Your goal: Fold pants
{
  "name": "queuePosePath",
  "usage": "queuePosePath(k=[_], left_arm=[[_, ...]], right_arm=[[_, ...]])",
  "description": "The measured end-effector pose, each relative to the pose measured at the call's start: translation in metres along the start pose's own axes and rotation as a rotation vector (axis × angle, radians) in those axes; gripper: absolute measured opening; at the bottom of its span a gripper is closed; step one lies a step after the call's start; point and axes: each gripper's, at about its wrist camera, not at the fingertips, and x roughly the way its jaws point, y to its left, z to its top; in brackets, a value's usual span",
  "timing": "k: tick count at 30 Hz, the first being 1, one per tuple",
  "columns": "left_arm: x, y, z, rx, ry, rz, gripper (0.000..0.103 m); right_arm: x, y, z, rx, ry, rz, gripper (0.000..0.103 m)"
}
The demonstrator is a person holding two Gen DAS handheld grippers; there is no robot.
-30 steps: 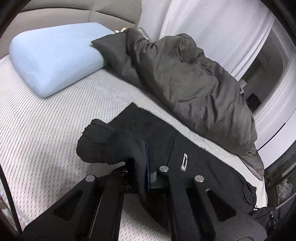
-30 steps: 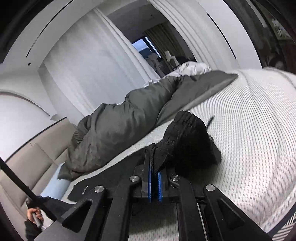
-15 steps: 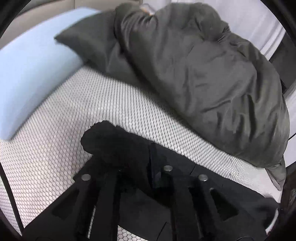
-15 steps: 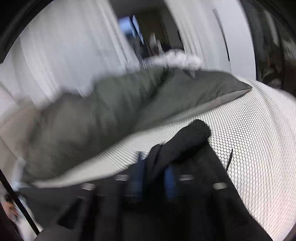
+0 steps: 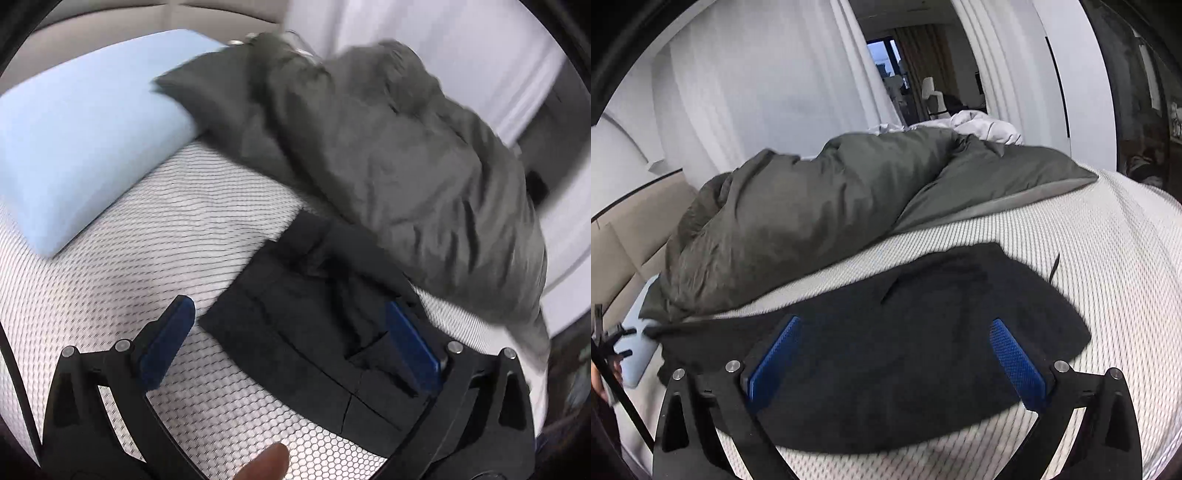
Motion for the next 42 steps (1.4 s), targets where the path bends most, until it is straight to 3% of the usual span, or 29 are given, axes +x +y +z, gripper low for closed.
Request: queuePosePath(k=[5, 9, 12, 16, 23, 25, 27, 29, 33, 38, 42], left_arm=[[-0.014, 0.014, -0.040, -0.005, 0.022, -0.044, 0.102], [-0.004, 0.011, -0.078, -0.056, 0.046, -0.128, 0.101], [0.012, 0.006, -0.104, -0.104, 0.079, -0.219, 0.092], [0.042, -0.004, -0.118, -0.124, 0.094, -0.261, 0.083], [0.104, -0.033, -0.107, -0.101, 0.157, -0.225, 0.067], [0.123, -0.030, -0.104, -0.151, 0.164, -0.204, 0.048], [0.135, -0.021, -0.106, -0.235, 0.161, -0.183, 0.016], [0.139, -0.016, -0.108, -0.264, 0.144, -0.147, 0.004], [0.115, -0.013, -0.111, -0.273, 0.041, -0.125, 0.000], [0.057, -0.011, -0.118, -0.242, -0.065, -0.131, 0.000], [0.061, 0.006, -0.120, -0.237, -0.032, -0.018, 0.000]], right_arm=[[0.008, -0.004, -0.023, 0.119, 0.012, 0.070, 0.103], [0.027, -0.007, -0.037, 0.191, 0.048, 0.132, 0.103], [0.040, -0.009, -0.038, 0.184, 0.031, 0.239, 0.103], [0.051, -0.015, -0.038, 0.207, 0.020, 0.290, 0.103], [0.061, -0.023, -0.035, 0.254, 0.062, 0.273, 0.103], [0.060, -0.023, -0.033, 0.250, 0.054, 0.267, 0.103], [0.061, -0.020, -0.033, 0.242, 0.052, 0.258, 0.103], [0.066, -0.018, -0.033, 0.235, 0.062, 0.239, 0.103], [0.067, -0.016, -0.036, 0.230, 0.076, 0.236, 0.103], [0.062, -0.017, -0.038, 0.223, 0.076, 0.212, 0.103], [0.059, -0.026, -0.039, 0.264, 0.078, 0.211, 0.103]])
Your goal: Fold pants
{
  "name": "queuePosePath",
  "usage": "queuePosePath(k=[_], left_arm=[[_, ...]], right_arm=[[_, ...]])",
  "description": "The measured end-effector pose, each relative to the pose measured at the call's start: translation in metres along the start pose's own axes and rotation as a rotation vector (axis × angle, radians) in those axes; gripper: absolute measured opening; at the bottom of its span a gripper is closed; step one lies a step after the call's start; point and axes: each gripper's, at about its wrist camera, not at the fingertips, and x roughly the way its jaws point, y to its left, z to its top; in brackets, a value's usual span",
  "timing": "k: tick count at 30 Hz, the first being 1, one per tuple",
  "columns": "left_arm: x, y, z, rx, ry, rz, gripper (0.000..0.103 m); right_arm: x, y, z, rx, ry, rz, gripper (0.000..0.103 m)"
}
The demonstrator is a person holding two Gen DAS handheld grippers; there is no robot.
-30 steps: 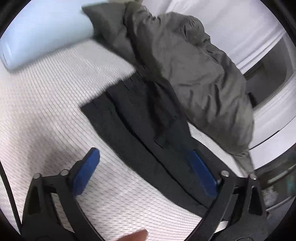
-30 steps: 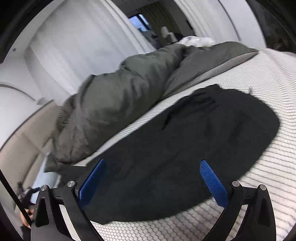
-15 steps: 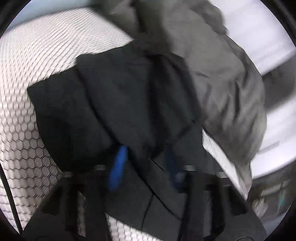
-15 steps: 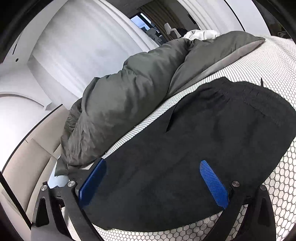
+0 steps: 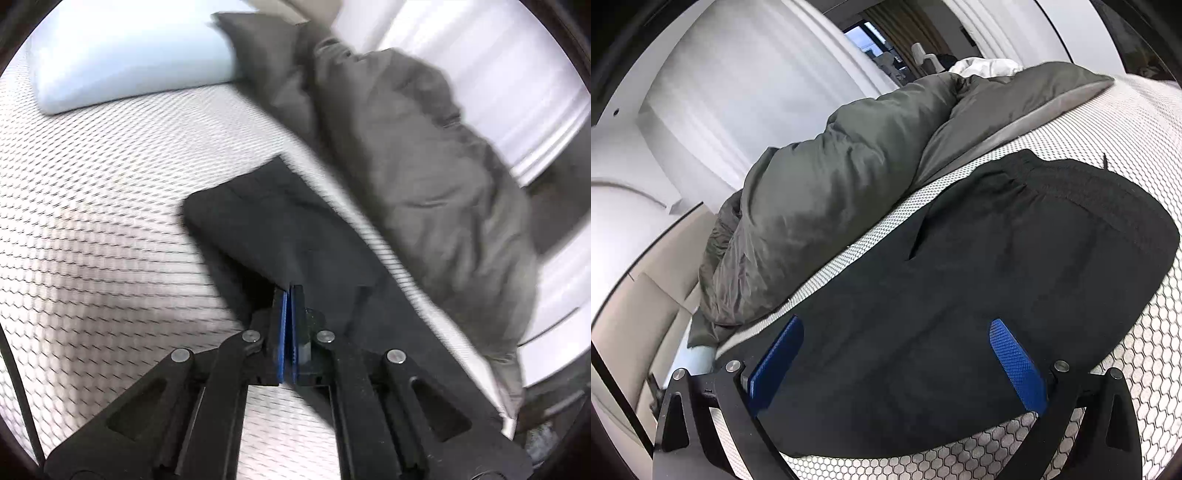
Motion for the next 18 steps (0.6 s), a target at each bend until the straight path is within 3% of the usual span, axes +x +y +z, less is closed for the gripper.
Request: queuePosePath(k=[4, 6, 9, 14, 16, 18], left_arm=[[0.016, 0.027, -0.005, -0.096, 0.082, 0.028, 0.006], [0.003, 0.028, -0.010, -0.137, 0.068, 0.050, 0.034], [-0.020, 0.020, -0.020, -0.187, 0.076, -0.006, 0.061], [-0.026, -0.005, -0.050, -0.112, 0.183, -0.130, 0.068], [-0.008, -0.014, -0.063, -0.100, 0.256, -0.142, 0.068], [0.006, -0.017, -0.066, -0.087, 0.252, -0.133, 0.068]], right_arm=[[-0.005, -0.003, -0.001, 0.001, 0.003, -0.014, 0.103], [-0.012, -0.006, 0.000, -0.009, 0.001, -0.024, 0.102], [-0.035, -0.026, 0.008, 0.071, -0.033, -0.028, 0.102], [-0.058, -0.077, 0.012, 0.270, -0.033, -0.072, 0.103], [-0.054, -0.092, 0.013, 0.309, -0.009, -0.104, 0.103], [-0.042, -0.099, 0.013, 0.328, 0.020, -0.103, 0.102]])
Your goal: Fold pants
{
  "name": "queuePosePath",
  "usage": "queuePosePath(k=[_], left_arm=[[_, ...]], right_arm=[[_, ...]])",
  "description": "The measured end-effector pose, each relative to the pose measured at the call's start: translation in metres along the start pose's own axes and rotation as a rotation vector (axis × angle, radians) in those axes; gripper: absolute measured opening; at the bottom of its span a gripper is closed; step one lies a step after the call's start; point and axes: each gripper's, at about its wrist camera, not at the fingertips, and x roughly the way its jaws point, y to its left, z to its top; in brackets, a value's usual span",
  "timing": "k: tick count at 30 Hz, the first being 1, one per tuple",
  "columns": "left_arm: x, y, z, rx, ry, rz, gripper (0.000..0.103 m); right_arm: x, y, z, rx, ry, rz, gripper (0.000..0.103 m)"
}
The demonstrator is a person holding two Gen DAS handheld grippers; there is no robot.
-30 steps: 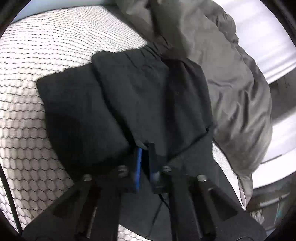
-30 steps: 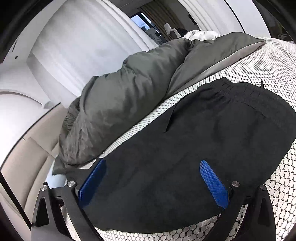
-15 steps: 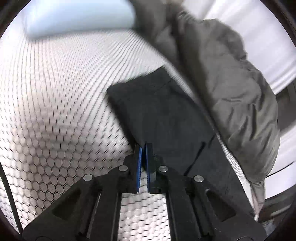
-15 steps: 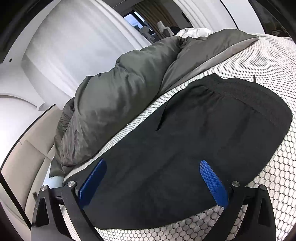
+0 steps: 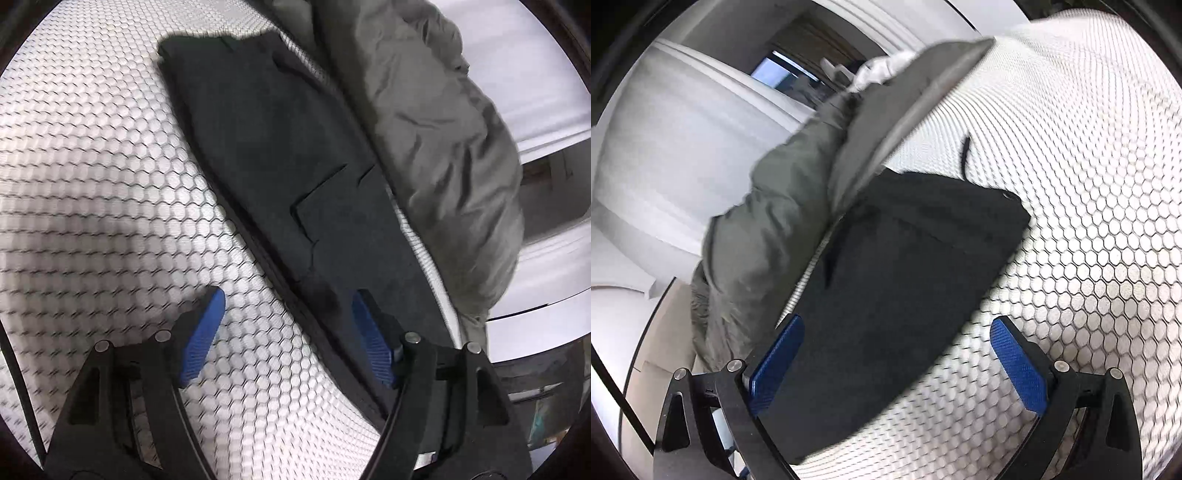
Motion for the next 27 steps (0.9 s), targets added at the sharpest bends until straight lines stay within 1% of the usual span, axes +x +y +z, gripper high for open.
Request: queuePosePath(k=[1, 2, 3, 4, 5, 6, 7, 8, 9, 11, 12, 13, 14, 15, 16, 17, 18, 19, 21, 22, 23, 24, 26, 27], left_arm=[[0.001, -0.002, 0.000, 0.009, -0.021, -0.001, 0.068], [0.001, -0.004, -0.001, 0.015, -0.031, 0.004, 0.068], [0.001, -0.008, 0.000, 0.017, -0.042, 0.011, 0.068], [0.002, -0.010, 0.000, 0.020, -0.053, 0.008, 0.068], [-0.001, -0.013, -0.002, 0.020, -0.063, 0.005, 0.068], [0.001, -0.014, -0.002, 0.011, -0.072, 0.001, 0.068], [0.003, -0.015, -0.002, 0.005, -0.072, -0.002, 0.068], [0.002, -0.015, -0.002, 0.003, -0.073, -0.006, 0.067], [-0.005, -0.010, -0.005, 0.006, -0.073, -0.013, 0.066], [-0.009, -0.006, -0.005, 0.000, -0.067, -0.023, 0.066], [-0.009, -0.002, -0.003, -0.002, -0.063, -0.029, 0.064], [-0.008, 0.001, -0.002, -0.002, -0.057, -0.031, 0.063], [-0.008, 0.003, -0.001, -0.002, -0.051, -0.035, 0.063], [-0.006, 0.003, 0.000, -0.005, -0.047, -0.038, 0.063], [-0.004, 0.004, 0.001, -0.008, -0.046, -0.041, 0.063], [-0.004, 0.004, 0.002, -0.012, -0.046, -0.044, 0.063], [-0.006, 0.006, 0.004, -0.017, -0.047, -0.049, 0.063], [0.000, 0.001, 0.008, -0.018, -0.049, -0.052, 0.063], [0.009, -0.001, 0.013, -0.034, -0.055, -0.062, 0.063], [0.014, -0.003, 0.017, -0.041, -0.061, -0.071, 0.062], [0.016, -0.002, 0.021, -0.054, -0.071, -0.070, 0.052], [0.019, -0.002, 0.023, -0.064, -0.083, -0.061, 0.031], [0.024, 0.001, 0.027, -0.084, -0.087, -0.048, 0.009], [0.026, 0.003, 0.028, -0.100, -0.089, -0.055, 0.004]], right_arm=[[0.012, -0.001, 0.004, 0.007, 0.013, -0.005, 0.102], [0.021, 0.000, 0.007, 0.002, 0.013, -0.011, 0.099], [0.028, 0.002, 0.010, -0.011, 0.006, -0.010, 0.083], [0.036, 0.003, 0.012, -0.021, 0.006, -0.007, 0.070], [0.045, 0.003, 0.012, -0.011, 0.026, 0.001, 0.038], [0.047, 0.002, 0.011, 0.011, 0.030, 0.009, 0.022], [0.044, 0.005, 0.010, 0.004, 0.021, 0.003, 0.021], [0.035, 0.013, 0.011, -0.033, 0.001, -0.021, 0.016], [0.024, 0.021, 0.012, -0.063, -0.021, -0.042, 0.016], [0.010, 0.026, 0.014, -0.083, -0.040, -0.064, 0.016], [0.007, 0.026, 0.015, -0.093, -0.046, -0.081, 0.016], [0.007, 0.027, 0.015, -0.106, -0.047, -0.124, 0.016], [0.010, 0.023, 0.014, -0.101, -0.037, -0.160, 0.021], [0.017, 0.013, 0.014, -0.072, -0.003, -0.195, 0.036], [0.019, 0.006, 0.013, -0.038, 0.017, -0.208, 0.044], [0.017, -0.004, 0.011, 0.016, 0.022, -0.186, 0.050], [0.011, -0.008, 0.011, 0.041, 0.015, -0.149, 0.052], [0.007, -0.007, 0.011, 0.036, 0.013, -0.141, 0.055], [-0.003, -0.005, 0.010, 0.024, -0.012, -0.126, 0.075], [-0.007, -0.004, 0.010, 0.020, -0.022, -0.106, 0.079], [-0.007, -0.006, 0.010, 0.023, -0.017, -0.074, 0.081], [-0.006, -0.009, 0.010, 0.033, -0.005, -0.039, 0.081], [-0.001, -0.014, 0.008, 0.047, 0.002, 0.009, 0.081], [0.001, -0.014, 0.008, 0.044, -0.003, 0.017, 0.080]])
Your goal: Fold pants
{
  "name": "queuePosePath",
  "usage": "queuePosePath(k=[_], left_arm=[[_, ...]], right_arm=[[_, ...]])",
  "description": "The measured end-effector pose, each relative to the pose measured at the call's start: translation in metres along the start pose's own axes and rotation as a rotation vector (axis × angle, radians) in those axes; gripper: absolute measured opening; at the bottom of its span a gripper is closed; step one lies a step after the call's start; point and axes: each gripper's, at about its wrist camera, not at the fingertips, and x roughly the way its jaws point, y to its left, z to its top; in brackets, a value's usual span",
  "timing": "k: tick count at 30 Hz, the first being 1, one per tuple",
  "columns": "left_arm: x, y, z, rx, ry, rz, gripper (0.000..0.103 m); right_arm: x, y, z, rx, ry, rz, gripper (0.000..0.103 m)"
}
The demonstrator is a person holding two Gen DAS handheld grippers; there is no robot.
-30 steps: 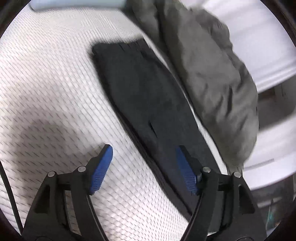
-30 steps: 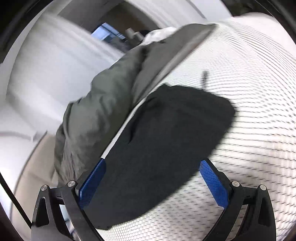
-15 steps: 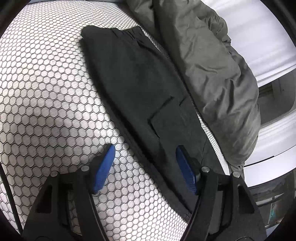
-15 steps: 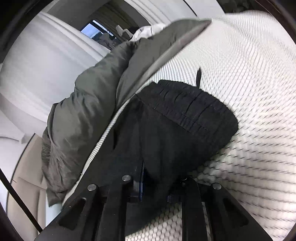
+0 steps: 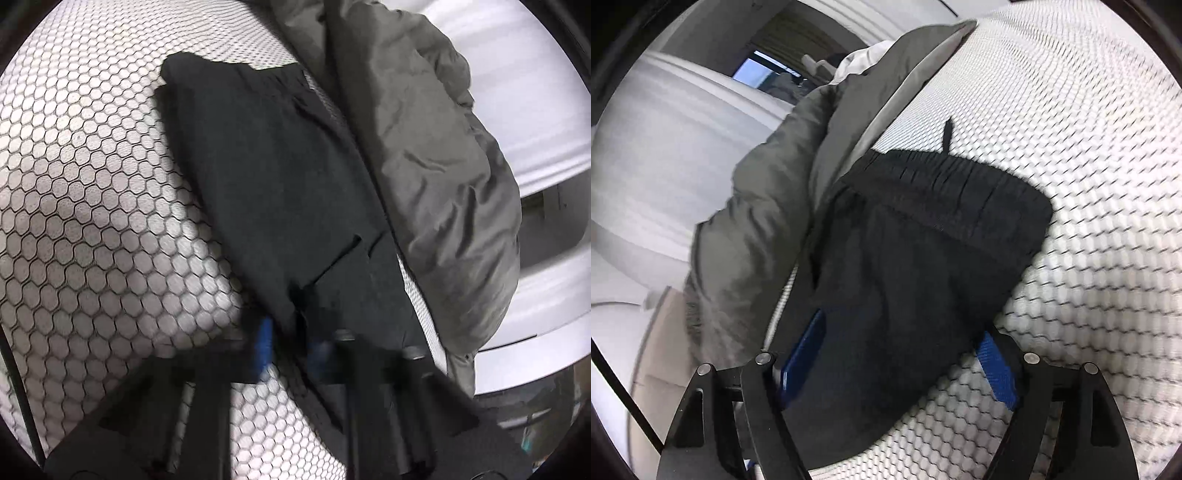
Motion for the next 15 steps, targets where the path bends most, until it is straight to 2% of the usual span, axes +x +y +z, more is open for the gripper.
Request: queuePosePath(k=[1, 2, 3, 4, 6, 7, 11, 15], left_arm=[[0.000, 0.003, 0.001, -0.020, 0.000, -0.006, 0.004], [-0.001, 0.005, 0.001, -0.033, -0.003, -0.016, 0.004], [-0.005, 0.007, 0.001, -0.028, -0.009, -0.016, 0.004], [-0.011, 0.010, 0.001, -0.016, -0.016, -0.013, 0.003], [-0.020, 0.008, -0.001, 0.019, -0.045, 0.002, 0.003], [-0.025, 0.009, -0.002, 0.033, -0.055, 0.008, 0.002], [-0.050, 0.021, -0.003, 0.031, -0.070, -0.003, 0.001], [-0.084, 0.044, -0.001, 0.024, -0.101, 0.007, 0.001]], right_arm=[[0.003, -0.002, -0.001, -0.013, -0.004, 0.011, 0.080], [0.004, 0.000, 0.000, -0.031, -0.005, 0.017, 0.075], [0.010, 0.002, -0.001, -0.052, -0.002, 0.010, 0.062], [0.014, 0.003, -0.001, -0.063, 0.011, -0.004, 0.055], [0.024, 0.005, -0.004, -0.061, 0.038, -0.012, 0.024], [0.025, 0.005, -0.005, -0.063, 0.044, -0.010, 0.018], [0.019, 0.015, -0.012, -0.078, 0.035, -0.004, 0.007], [-0.005, 0.014, -0.025, -0.094, 0.057, 0.014, 0.005]])
